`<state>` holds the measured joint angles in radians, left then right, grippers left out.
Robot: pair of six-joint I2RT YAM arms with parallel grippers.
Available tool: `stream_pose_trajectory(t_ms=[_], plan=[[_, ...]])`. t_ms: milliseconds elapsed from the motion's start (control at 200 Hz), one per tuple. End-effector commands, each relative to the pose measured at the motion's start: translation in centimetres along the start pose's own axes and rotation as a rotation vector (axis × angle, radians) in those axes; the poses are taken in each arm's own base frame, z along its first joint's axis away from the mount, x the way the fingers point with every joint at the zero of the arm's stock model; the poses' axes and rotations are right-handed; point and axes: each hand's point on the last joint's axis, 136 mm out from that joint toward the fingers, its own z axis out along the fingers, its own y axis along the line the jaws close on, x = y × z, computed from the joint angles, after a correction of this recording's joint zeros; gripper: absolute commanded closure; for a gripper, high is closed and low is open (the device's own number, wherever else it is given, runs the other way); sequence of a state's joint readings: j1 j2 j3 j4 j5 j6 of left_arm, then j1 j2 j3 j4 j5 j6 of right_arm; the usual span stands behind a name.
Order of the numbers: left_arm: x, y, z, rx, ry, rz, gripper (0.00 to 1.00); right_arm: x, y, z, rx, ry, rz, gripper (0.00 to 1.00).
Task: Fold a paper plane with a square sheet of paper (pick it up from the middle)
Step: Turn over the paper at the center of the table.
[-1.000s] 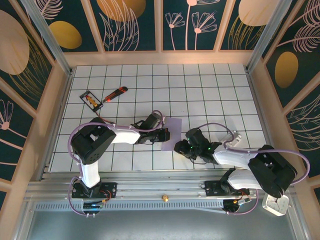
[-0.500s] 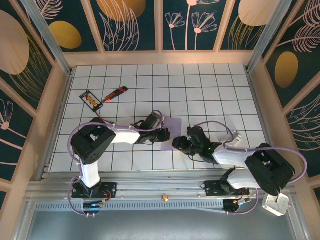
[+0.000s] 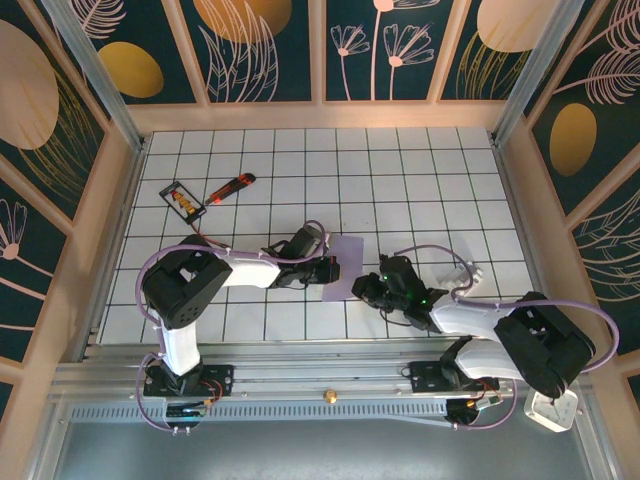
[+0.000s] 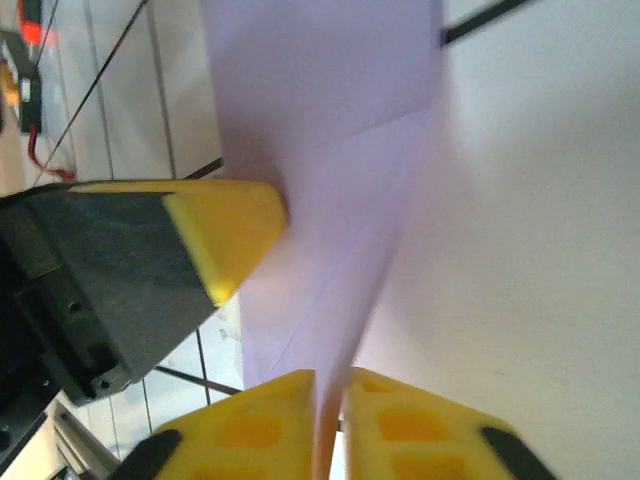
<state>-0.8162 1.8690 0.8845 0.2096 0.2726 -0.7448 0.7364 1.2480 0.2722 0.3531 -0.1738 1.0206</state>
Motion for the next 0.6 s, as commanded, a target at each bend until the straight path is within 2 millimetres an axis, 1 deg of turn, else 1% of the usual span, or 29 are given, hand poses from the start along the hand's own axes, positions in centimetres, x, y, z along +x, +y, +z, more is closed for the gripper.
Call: stream_pose_trajectory(t_ms=[0,25,45,100,135,165,230,255,270,315,320,330,350,380,475,515,595], plan=[[3.1,3.2,0.3,-0.102,0.102,-0.031,1.00,-0.4,-0.6,-0.3,0.027,-0.042,0.008,0.96],[3.0,3.0,0.3,-0.097,0.097,-0.033,1.00,-0.5,-0.7,-0.4,0.036,-0.046,0.006,1.00],[2.8,2.7,0.2,-0.089,0.092,-0.036,0.99,-0.6,-0.8,-0.4,0.045,-0.051,0.001,1.00],[2.0,1.4,-0.3,-0.052,0.075,-0.043,0.85,-1.0,-0.8,-0.6,0.072,-0.062,-0.022,1.00],[1.2,0.3,-0.9,-0.021,0.055,-0.045,0.75,-1.3,-0.9,-0.7,0.091,-0.067,-0.045,1.00],[0.4,-0.8,-1.5,0.006,0.033,-0.042,0.68,-1.6,-0.8,-0.9,0.105,-0.070,-0.065,1.00],[-2.0,-3.5,-3.6,0.072,-0.038,-0.023,0.59,-2.5,-0.5,-1.5,0.133,-0.082,-0.127,1.00],[-2.7,-4.1,-4.2,0.087,-0.061,-0.019,0.56,-3.1,-0.3,-1.8,0.143,-0.089,-0.157,1.00],[-3.6,-5.0,-5.3,0.111,-0.092,-0.012,0.54,-3.3,-0.3,-2.0,0.156,-0.088,-0.179,1.00],[-5.4,-5.8,-7.3,0.137,-0.148,-0.014,0.48,-4.4,0.4,-2.8,0.179,-0.094,-0.257,1.00],[-5.6,-5.8,-7.5,0.139,-0.155,-0.016,0.47,-4.3,0.1,-2.9,0.193,-0.088,-0.265,1.00],[-6.0,-6.0,-8.0,0.144,-0.170,-0.019,0.46,-4.6,0.2,-3.1,0.203,-0.089,-0.285,1.00],[-6.7,-6.0,-8.9,0.150,-0.196,-0.027,0.43,-4.9,0.2,-3.4,0.231,-0.085,-0.325,1.00],[-7.7,-5.9,-10.1,0.154,-0.234,-0.043,0.41,-5.7,0.9,-4.0,0.263,-0.091,-0.388,1.00],[-10.0,-4.3,-13.6,0.144,-0.340,-0.099,0.37,-7.3,1.9,-5.7,0.393,-0.078,-0.547,1.00],[-10.6,-3.4,-14.7,0.128,-0.369,-0.121,0.37,-7.7,2.3,-6.1,0.440,-0.071,-0.594,1.00],[-11.4,-1.7,-16.2,0.093,-0.411,-0.162,0.37,-7.7,3.0,-6.3,0.519,-0.047,-0.672,1.00]])
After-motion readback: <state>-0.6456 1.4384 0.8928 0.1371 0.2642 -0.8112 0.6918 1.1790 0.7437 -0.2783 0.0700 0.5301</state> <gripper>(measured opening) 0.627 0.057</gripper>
